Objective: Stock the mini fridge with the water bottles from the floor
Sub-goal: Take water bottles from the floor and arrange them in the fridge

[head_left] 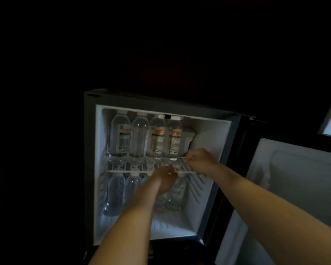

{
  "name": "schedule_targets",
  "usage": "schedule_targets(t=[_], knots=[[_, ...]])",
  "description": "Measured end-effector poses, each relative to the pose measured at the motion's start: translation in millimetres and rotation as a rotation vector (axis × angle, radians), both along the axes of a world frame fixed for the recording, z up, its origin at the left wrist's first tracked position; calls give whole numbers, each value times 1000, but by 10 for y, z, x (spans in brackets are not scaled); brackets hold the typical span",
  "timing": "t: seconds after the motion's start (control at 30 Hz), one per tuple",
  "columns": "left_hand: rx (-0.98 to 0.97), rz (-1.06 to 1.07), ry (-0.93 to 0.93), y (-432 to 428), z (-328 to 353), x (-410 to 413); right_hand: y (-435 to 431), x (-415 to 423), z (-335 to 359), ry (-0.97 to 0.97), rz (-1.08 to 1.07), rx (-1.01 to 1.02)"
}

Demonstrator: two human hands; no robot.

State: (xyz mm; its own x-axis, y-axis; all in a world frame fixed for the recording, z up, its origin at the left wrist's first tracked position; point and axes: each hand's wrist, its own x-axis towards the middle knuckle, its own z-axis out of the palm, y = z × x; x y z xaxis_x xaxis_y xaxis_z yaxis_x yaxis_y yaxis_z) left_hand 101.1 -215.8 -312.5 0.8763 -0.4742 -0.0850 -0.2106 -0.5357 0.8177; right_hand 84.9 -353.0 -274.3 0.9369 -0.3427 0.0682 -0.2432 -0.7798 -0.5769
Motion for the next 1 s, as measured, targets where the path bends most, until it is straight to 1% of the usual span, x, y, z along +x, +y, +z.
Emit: schedule_targets(t=[0.1, 0.17, 0.3, 0.4, 0.47, 0.53, 0.63, 0.8, 1.0], knots=[[84, -43, 36, 107, 82, -114, -3, -287, 4, 45, 21, 45], [166, -112, 49, 188, 157, -216, -12, -486, 14, 50, 35, 60], [312, -213, 57, 305, 346, -479, -59, -933, 91, 77, 50, 43], [403, -300, 25, 232, 463, -740, -157, -1310, 121, 95, 84, -92], [472, -383, -39, 145, 524, -952, -241, -1557, 109, 128, 105, -196], [528, -455, -115, 56, 568, -1211, -328, -1827, 93, 176, 116, -236], [564, -536, -178, -63, 608, -1539, -465, -2203, 82, 242, 120, -257], [553, -619, -236, -342, 662, -2050, -714, -2813, 50, 349, 131, -279], [526, -747, -308, -868, 677, -2795, -928, -3585, 77, 482, 89, -332]])
